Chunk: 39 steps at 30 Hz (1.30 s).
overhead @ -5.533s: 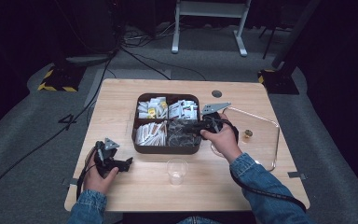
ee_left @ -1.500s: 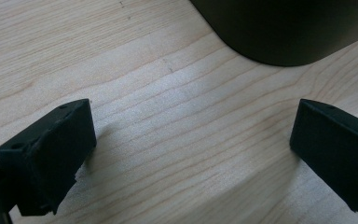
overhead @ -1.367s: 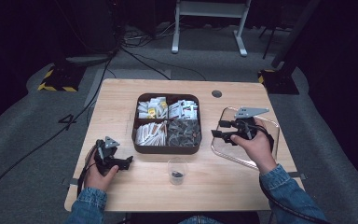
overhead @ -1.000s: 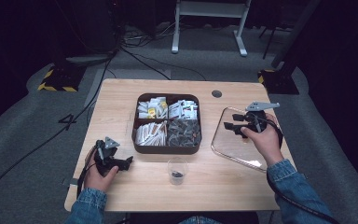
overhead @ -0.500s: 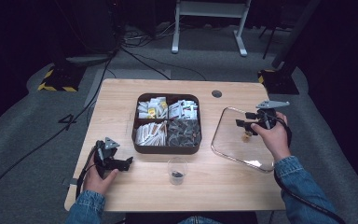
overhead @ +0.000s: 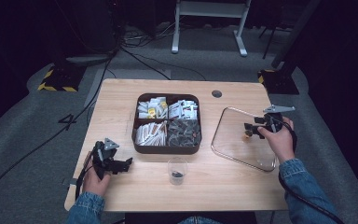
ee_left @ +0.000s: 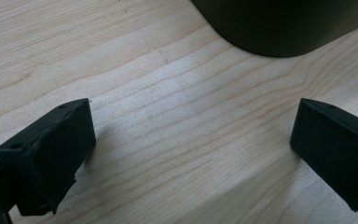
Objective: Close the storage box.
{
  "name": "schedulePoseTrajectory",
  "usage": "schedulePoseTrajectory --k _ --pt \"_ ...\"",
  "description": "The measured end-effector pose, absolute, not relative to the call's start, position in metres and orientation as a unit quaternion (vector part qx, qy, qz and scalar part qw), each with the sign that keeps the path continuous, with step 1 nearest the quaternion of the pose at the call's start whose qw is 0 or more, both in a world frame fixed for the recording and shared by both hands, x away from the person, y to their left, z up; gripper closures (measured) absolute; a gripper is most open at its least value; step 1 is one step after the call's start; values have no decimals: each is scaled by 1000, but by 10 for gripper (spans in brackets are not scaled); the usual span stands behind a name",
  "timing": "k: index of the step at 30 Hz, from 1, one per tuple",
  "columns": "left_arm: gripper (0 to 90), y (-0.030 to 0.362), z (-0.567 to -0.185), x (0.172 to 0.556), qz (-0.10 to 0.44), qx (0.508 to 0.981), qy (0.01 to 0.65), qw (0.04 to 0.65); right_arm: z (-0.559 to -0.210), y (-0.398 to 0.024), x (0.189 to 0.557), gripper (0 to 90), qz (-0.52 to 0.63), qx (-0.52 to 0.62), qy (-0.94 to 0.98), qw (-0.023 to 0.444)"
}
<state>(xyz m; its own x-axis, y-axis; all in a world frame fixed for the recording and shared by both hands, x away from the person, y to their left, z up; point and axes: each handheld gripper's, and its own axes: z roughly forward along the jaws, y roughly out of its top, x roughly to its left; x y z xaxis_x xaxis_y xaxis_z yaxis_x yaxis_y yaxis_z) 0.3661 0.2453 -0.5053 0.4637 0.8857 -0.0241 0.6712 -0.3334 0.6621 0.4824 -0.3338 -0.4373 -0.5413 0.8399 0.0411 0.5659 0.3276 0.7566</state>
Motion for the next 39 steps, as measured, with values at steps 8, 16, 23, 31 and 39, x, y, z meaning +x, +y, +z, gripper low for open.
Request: schedulePoseTrajectory --k 8,16,23,31,39 --pt "4 247 -506 365 170 801 482 312 -455 -341 480 401 363 455 795 169" --pt "3 247 -506 365 172 800 483 312 -469 -338 478 444 352 454 804 154" --pt "2 246 -506 365 172 800 484 311 -480 -337 479 482 340 458 808 148" --pt "1 246 -506 365 173 800 483 311 -485 -335 479 583 332 448 816 154" --pt "0 246 -506 365 172 800 483 312 -485 -333 478 589 329 446 817 160"
